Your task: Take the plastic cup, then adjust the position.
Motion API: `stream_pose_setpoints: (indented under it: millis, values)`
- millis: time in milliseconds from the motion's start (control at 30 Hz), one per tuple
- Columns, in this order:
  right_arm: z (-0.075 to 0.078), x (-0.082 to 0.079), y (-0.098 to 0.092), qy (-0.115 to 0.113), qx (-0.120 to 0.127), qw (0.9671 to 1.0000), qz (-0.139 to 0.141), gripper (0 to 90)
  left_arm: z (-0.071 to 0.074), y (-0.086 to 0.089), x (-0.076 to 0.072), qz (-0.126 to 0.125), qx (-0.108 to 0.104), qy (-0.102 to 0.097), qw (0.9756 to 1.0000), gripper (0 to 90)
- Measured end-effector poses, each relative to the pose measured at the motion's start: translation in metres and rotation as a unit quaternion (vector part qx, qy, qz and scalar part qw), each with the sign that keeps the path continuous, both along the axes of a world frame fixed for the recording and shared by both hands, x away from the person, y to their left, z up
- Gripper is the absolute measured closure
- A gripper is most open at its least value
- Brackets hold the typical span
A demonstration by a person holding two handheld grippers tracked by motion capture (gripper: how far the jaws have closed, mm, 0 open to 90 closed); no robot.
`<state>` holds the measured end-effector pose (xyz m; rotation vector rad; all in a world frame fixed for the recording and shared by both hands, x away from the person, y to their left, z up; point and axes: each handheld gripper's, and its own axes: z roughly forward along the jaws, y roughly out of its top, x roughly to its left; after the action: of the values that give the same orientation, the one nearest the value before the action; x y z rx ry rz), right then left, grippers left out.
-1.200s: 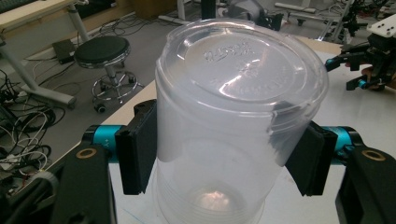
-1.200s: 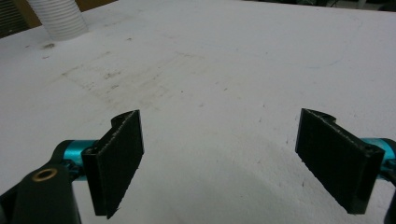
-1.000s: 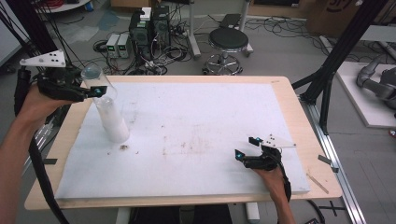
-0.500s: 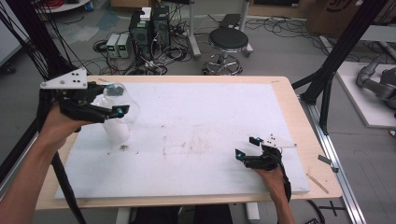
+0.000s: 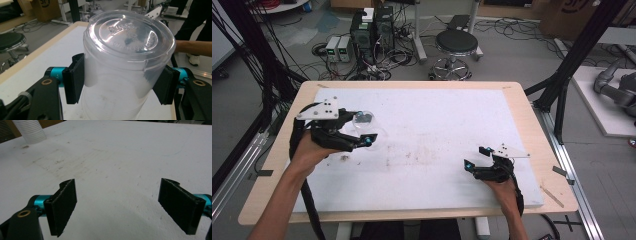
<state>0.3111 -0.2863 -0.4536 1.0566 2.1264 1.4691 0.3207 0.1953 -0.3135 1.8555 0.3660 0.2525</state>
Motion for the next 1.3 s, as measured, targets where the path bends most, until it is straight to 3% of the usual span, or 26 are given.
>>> stream_pose_setpoints:
  millis: [333, 467, 767, 1000, 1100, 1300]
  values:
    - [0.000, 0.000, 0.000, -0.001, 0.000, 1.0000, 0.000, 14.9, -0.030, -0.024, -0.001, -0.023, 0.007, 0.010, 0.9997, 34.7]
    - [0.000, -0.001, -0.001, -0.011, 0.000, 0.9999, -0.004, 14.9, -0.039, -0.029, 0.001, -0.028, 0.004, 0.015, 0.9995, 34.6]
    - [0.000, -0.001, 0.000, -0.009, 0.000, 1.0000, -0.001, 14.9, -0.056, -0.033, 0.006, -0.034, 0.005, 0.027, 0.9991, 34.6]
    - [0.000, -0.001, -0.001, -0.009, 0.003, 0.9999, 0.003, 14.8, -0.059, -0.031, 0.005, -0.030, 0.004, 0.023, 0.9993, 34.6]
    - [0.000, 0.001, -0.001, 0.002, 0.004, 1.0000, 0.008, 14.9, -0.059, -0.031, 0.005, -0.029, 0.001, 0.024, 0.9993, 34.6]
    - [0.001, 0.000, -0.001, -0.005, 0.004, 0.9998, 0.021, 14.9, -0.058, -0.029, 0.005, -0.031, -0.002, 0.021, 0.9993, 34.6]
